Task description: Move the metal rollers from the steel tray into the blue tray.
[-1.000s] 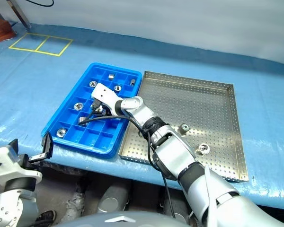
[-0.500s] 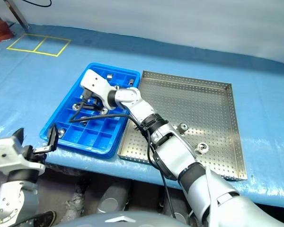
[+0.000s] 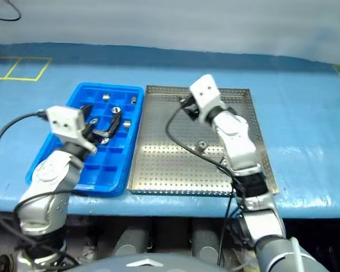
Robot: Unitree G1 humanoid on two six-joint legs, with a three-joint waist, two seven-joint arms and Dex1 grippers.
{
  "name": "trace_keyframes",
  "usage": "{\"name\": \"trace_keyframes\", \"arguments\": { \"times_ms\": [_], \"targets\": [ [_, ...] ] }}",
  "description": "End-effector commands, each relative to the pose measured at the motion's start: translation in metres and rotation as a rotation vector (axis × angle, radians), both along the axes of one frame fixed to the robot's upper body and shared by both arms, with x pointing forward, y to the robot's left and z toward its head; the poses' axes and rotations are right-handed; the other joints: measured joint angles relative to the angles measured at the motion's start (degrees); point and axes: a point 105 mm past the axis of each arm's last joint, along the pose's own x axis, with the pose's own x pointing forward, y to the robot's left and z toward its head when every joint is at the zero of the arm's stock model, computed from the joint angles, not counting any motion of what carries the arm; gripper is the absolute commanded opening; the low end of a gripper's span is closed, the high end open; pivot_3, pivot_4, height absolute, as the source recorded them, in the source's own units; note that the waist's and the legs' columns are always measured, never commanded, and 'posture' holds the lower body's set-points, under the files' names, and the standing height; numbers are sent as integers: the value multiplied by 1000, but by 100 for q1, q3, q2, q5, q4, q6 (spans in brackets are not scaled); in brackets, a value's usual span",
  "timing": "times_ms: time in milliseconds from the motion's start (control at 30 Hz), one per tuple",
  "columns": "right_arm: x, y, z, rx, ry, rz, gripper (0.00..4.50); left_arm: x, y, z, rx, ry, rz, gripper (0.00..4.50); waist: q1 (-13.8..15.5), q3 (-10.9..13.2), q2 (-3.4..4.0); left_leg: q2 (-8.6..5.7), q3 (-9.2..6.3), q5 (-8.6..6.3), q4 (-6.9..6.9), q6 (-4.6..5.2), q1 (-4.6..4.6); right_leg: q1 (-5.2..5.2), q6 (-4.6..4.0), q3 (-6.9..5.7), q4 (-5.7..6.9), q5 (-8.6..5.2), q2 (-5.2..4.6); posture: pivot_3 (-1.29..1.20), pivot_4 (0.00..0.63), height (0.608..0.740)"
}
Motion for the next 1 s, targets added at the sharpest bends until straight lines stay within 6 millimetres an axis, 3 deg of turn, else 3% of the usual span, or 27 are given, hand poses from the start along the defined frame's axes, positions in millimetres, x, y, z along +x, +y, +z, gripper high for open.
{"name": "trace_keyframes", "arguments": {
  "times_ms": [33,167,500,667,867,1000],
  "targets": [
    [-16,-16,14,17,-37,-61,3546,7,-15,6,12,-31,-85,4500,-239,-1,2,4,14,-2,-9,4,7,0,0,16,1,0,2,-222,150,740],
    [-37,-26,0,36,31,-70,3546,15,-25,7,18,-32,-135,4500,-562,-1,3,9,30,-13,-12,22,21,-2,3,42,6,-1,7,-285,150,740],
    [-70,-17,-50,62,252,-39,3546,9,-40,-8,-10,7,-180,4500,-962,-2,2,-6,69,-14,12,31,41,4,76,107,8,4,8,-288,150,740],
    [-78,-8,-68,106,357,-3,3546,6,-41,-11,-8,13,-183,4500,-1022,-2,1,-7,93,-12,11,37,54,3,84,143,11,10,16,-255,150,740],
    [-84,8,-74,127,399,49,3546,4,-37,-14,-9,19,-164,4500,-1011,-3,-1,-9,110,-17,11,46,55,-1,93,164,10,15,16,-241,150,740],
    [-84,7,-80,121,420,24,3546,4,-35,-13,-6,16,-158,4500,-993,-3,-1,-9,115,-20,11,51,55,-3,96,169,8,17,16,-239,150,740]
  ]
}}
